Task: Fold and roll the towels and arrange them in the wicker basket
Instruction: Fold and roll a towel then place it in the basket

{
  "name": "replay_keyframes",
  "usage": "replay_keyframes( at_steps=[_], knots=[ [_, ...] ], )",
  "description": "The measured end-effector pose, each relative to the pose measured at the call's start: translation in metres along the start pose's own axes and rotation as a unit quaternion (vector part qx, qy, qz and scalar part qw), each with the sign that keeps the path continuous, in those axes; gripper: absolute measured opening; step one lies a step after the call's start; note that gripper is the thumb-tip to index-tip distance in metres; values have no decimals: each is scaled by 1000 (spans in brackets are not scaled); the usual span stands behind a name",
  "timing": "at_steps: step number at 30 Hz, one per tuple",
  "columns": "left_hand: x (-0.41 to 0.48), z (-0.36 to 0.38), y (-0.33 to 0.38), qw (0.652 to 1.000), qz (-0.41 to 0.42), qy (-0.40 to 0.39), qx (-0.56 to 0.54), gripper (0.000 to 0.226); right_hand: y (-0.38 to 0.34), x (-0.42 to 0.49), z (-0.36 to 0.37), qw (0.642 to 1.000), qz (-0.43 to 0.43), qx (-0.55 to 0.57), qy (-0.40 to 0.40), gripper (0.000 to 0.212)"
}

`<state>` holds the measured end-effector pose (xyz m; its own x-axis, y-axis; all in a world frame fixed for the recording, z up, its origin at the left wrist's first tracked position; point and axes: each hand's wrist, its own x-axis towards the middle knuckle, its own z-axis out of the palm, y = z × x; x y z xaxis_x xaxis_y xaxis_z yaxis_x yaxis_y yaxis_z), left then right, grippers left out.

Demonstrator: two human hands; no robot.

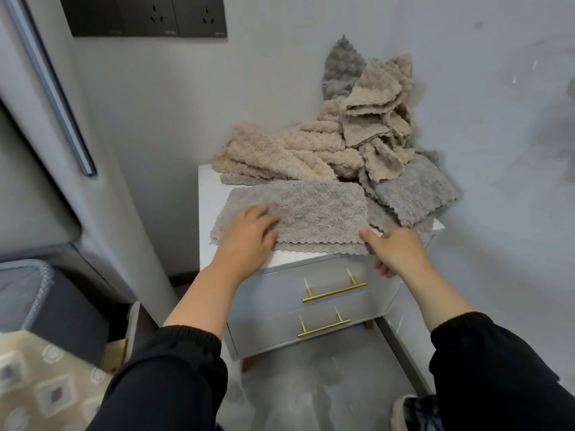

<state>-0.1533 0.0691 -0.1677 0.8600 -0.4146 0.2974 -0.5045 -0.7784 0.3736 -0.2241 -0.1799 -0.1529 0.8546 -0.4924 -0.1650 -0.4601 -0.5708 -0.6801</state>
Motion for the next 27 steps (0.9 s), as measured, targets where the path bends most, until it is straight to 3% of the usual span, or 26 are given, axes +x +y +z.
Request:
replay_keyframes(
  at_steps=[2,4,6,9,12,14,17,19,22,24,27],
  knots=[
    [-2,5,5,999,12,-36,24,37,0,-3,2,996,32,56,-57,54],
    [-3,3,9,999,22,-33,28,32,-1,-3,3,989,36,132,-62,41],
    [-4,-4,16,999,14,-33,5,25,-2,1,2,985,2,174,-3,31],
    [-3,-12,32,997,13,-76,-5,33,-9,-1,-6,976,-59,187,99,18],
    [-8,-23,52,962,-18,-175,-209,36,-19,-13,-15,959,-99,246,101,17],
    [-10,-33,61,931,-52,-134,-336,30,-27,-22,-24,942,-134,299,69,24],
    [-6,-43,61,924,-65,54,-374,6,-37,-39,-43,916,-200,349,1,31],
    [-3,-46,55,899,-51,34,-433,44,-41,-49,-54,898,-243,365,-49,36],
    [-6,-38,52,843,-20,-107,-526,108,-46,-61,-64,889,-299,329,-108,39],
    [-9,-26,55,823,-13,-170,-542,125,-47,-65,-67,889,-323,292,-144,39],
    [-13,-12,63,781,-4,-240,-576,126,-48,-68,-70,889,-332,258,-184,42]
  ],
)
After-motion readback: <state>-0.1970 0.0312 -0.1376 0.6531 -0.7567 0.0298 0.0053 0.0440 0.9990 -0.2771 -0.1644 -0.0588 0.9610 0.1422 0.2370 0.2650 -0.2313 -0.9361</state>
